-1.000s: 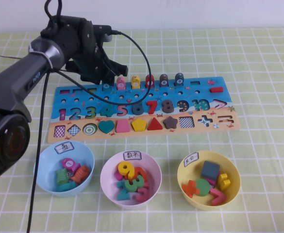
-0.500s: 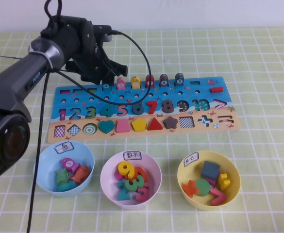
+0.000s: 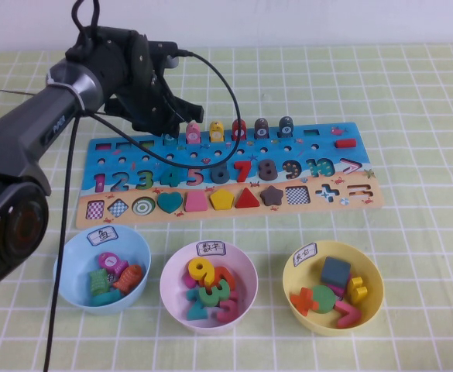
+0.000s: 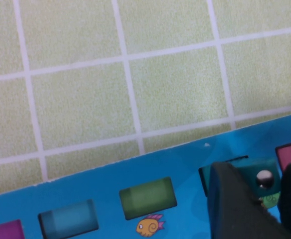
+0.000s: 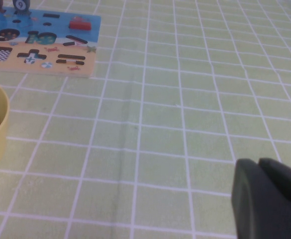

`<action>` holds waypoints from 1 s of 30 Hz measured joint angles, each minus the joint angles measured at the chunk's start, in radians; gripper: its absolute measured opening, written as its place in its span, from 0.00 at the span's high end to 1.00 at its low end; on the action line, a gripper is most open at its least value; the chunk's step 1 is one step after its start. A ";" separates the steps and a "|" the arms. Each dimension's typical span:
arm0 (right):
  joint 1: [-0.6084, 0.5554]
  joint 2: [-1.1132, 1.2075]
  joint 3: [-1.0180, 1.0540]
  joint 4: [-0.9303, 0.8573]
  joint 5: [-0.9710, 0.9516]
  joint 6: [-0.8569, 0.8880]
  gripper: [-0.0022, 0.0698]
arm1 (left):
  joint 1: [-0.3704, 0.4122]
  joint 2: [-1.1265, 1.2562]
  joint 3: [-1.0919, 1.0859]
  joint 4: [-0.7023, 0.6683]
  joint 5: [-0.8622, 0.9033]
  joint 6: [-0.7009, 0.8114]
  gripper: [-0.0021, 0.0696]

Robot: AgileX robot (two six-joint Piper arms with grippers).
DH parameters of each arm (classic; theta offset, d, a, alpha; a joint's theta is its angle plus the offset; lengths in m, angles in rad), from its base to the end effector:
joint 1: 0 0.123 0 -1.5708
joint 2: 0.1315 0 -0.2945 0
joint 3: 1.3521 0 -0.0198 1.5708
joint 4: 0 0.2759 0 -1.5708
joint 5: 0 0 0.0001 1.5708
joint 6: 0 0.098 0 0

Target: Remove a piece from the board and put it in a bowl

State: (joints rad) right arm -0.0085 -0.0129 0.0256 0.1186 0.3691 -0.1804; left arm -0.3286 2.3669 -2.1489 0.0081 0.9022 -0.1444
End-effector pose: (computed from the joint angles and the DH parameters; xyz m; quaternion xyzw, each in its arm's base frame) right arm 0.0750 0.0036 0.1698 -0.0373 0.8016 -0.0062 0.5967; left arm 0.5320 -0.1807 0.1991 0.0902 0.9598 -0.0586 0.2591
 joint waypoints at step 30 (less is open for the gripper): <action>0.000 0.000 0.000 0.000 0.000 0.000 0.99 | 0.000 -0.020 -0.211 0.044 0.202 0.067 0.75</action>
State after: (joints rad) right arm -0.0085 -0.0129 0.0256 0.1186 0.3691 -0.1804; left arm -0.3286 2.3474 -2.3600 0.0518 1.1047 -0.0772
